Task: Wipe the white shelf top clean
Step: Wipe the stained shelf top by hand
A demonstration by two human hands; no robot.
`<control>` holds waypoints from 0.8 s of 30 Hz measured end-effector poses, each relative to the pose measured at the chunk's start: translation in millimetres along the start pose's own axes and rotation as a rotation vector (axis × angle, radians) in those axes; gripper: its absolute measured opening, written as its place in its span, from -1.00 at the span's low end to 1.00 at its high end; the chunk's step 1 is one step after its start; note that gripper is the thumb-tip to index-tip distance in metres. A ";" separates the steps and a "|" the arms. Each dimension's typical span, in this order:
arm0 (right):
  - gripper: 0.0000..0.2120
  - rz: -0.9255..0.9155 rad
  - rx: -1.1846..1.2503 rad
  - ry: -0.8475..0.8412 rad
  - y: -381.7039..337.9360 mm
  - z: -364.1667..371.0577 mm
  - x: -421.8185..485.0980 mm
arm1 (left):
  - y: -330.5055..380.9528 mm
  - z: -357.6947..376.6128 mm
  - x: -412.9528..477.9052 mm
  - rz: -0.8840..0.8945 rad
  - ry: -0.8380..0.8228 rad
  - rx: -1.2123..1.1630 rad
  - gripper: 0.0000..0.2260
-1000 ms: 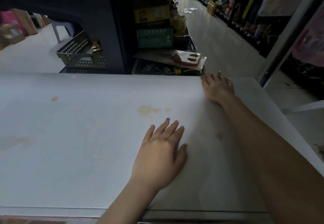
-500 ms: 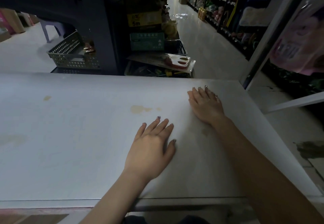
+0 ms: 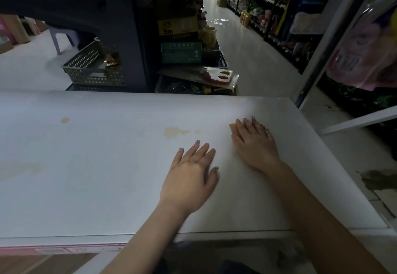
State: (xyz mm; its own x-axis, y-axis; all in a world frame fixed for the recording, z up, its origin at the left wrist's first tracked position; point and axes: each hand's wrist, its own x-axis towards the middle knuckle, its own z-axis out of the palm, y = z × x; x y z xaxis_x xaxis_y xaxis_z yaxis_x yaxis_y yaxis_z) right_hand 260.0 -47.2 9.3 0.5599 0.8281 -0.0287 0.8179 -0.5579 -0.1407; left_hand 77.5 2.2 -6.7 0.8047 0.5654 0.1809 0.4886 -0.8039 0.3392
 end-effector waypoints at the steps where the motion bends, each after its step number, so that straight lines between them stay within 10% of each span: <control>1: -0.49 0.000 -0.004 0.003 -0.6 0.7 -3.0 | -0.3 -0.4 -0.6 0.001 -0.007 0.008 -0.52; 24: -0.12 0.005 -0.028 0.071 -2.6 7.9 -56.7 | 2.5 -3.9 -4.2 0.008 -0.048 0.070 -0.47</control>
State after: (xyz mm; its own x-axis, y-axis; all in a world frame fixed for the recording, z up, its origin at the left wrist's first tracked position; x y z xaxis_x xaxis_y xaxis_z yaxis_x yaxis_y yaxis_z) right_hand 225.1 -92.3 3.5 0.5712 0.8198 0.0416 0.8179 -0.5641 -0.1130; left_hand 74.0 -1.5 -3.0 0.8234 0.5504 0.1379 0.5029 -0.8204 0.2720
